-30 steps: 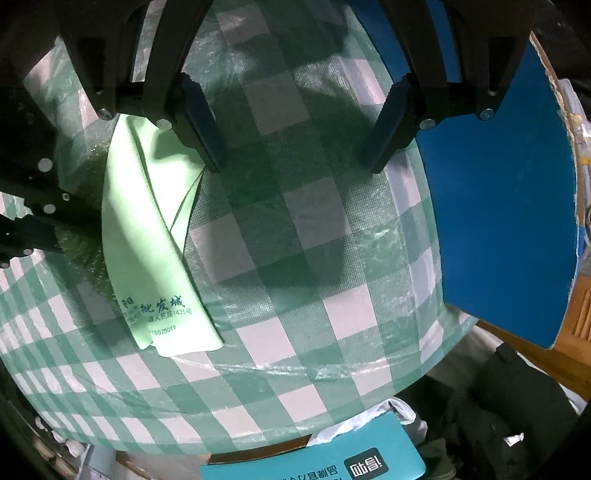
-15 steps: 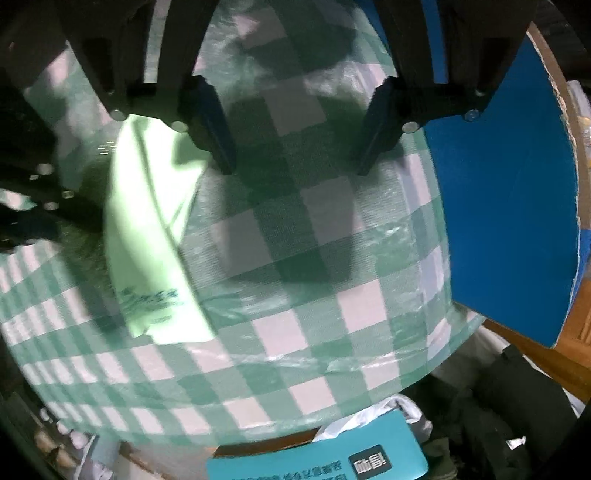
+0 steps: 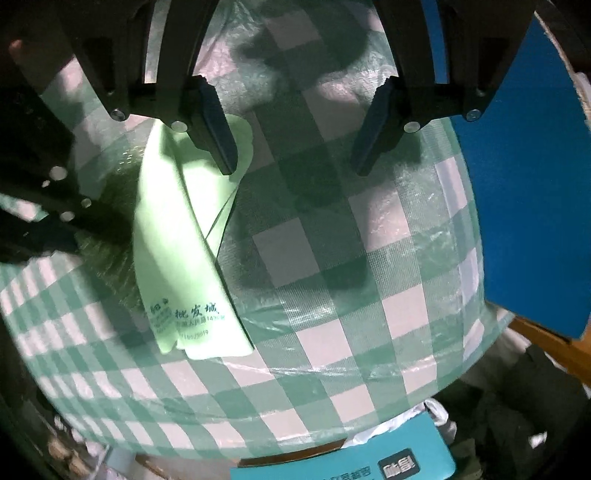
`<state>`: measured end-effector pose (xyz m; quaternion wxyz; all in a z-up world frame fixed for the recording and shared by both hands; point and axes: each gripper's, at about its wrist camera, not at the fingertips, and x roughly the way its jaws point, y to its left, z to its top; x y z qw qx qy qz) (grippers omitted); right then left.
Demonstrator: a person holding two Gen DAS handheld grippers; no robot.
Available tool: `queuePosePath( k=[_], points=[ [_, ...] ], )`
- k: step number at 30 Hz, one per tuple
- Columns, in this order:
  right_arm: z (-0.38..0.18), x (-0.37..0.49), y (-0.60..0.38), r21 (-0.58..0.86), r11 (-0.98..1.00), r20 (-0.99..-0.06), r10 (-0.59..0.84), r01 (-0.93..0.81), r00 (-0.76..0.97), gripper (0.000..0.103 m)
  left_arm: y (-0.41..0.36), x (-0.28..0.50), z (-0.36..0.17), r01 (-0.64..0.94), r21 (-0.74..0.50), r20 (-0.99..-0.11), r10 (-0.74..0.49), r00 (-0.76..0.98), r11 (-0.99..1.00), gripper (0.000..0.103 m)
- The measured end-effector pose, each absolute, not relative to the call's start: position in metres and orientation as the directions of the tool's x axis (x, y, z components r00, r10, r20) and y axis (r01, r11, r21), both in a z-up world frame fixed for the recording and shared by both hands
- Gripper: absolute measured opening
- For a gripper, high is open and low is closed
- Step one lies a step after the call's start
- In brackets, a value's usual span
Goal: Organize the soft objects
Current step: 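Grasp the green mesh sponge with the right tool while the left tool approaches the cloth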
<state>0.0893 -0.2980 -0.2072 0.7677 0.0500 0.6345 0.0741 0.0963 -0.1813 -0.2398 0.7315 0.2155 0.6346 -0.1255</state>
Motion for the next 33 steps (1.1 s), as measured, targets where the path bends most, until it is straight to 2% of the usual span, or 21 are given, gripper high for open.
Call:
queuePosePath(
  k=[3, 7, 10, 20, 26, 33],
  points=[
    [-0.204, 0.088, -0.296, 0.163, 0.985, -0.967, 0.171, -0.054, 0.19, 0.016, -0.189, 0.09, -0.241, 0.471, 0.213, -0.97, 0.126, 0.209, 0.856, 0.073],
    [-0.201, 0.084, -0.295, 0.123, 0.991, -0.971, 0.131, -0.051, 0.199, 0.016, -0.188, 0.092, -0.242, 0.451, 0.193, -0.974, 0.114, 0.196, 0.871, 0.076],
    [-0.202, 0.081, -0.301, 0.097, 0.995, -0.977, 0.102, -0.035, 0.189, 0.016, -0.185, 0.094, -0.242, 0.434, 0.186, -0.975, 0.112, 0.191, 0.882, 0.082],
    [-0.209, 0.068, -0.345, 0.026, 0.998, -0.99, 0.017, 0.061, 0.14, 0.016, -0.186, 0.1, -0.234, 0.418, 0.181, -0.974, 0.104, 0.199, 0.89, 0.078],
    [-0.211, 0.062, -0.362, 0.029, 0.996, -0.99, 0.017, 0.087, 0.137, 0.016, -0.195, 0.099, -0.216, 0.406, 0.107, -0.979, 0.026, 0.2, 0.908, 0.081],
    [-0.211, 0.058, -0.378, 0.057, 0.991, -0.988, 0.038, 0.121, 0.152, 0.018, -0.213, 0.108, -0.228, 0.41, 0.039, -0.99, -0.021, 0.14, 0.911, 0.081]
  ],
)
